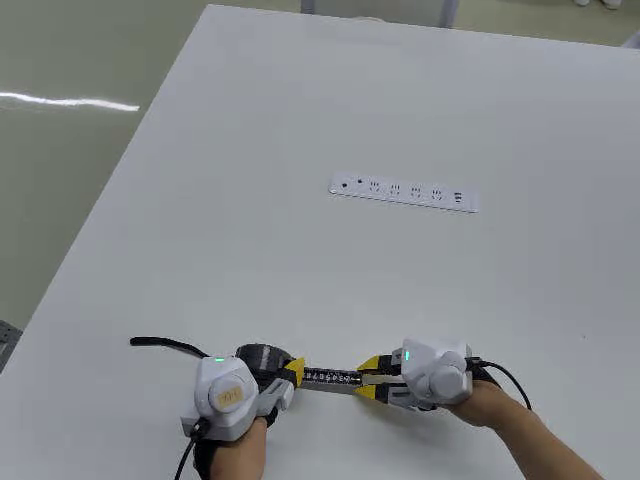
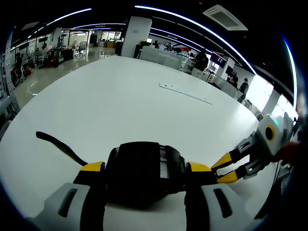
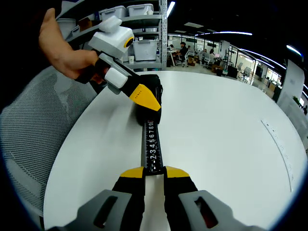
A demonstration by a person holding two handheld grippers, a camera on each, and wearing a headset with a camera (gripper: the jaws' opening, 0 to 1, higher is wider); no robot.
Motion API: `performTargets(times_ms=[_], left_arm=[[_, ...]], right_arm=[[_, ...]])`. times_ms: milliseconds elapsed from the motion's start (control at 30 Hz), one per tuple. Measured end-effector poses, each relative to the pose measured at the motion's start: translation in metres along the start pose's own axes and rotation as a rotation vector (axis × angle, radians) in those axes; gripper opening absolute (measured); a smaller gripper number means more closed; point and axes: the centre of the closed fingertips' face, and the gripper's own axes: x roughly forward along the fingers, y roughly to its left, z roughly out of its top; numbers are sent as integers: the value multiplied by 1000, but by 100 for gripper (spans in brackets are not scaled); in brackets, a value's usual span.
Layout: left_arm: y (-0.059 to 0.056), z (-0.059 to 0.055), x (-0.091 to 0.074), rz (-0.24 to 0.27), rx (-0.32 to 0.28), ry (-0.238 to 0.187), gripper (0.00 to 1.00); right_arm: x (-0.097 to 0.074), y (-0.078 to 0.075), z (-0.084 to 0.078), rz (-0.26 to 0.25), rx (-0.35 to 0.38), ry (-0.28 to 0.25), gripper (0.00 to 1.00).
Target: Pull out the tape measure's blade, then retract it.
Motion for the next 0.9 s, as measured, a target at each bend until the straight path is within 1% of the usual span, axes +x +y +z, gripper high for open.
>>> performTargets(times_ms=[600, 900], left_arm=[[0, -1, 1, 0, 1, 3, 64], [0, 0, 0, -1, -16, 5, 64]], right_arm=[[14, 1, 9, 9, 3, -13, 12], [19, 1, 15, 12, 2, -21, 12]])
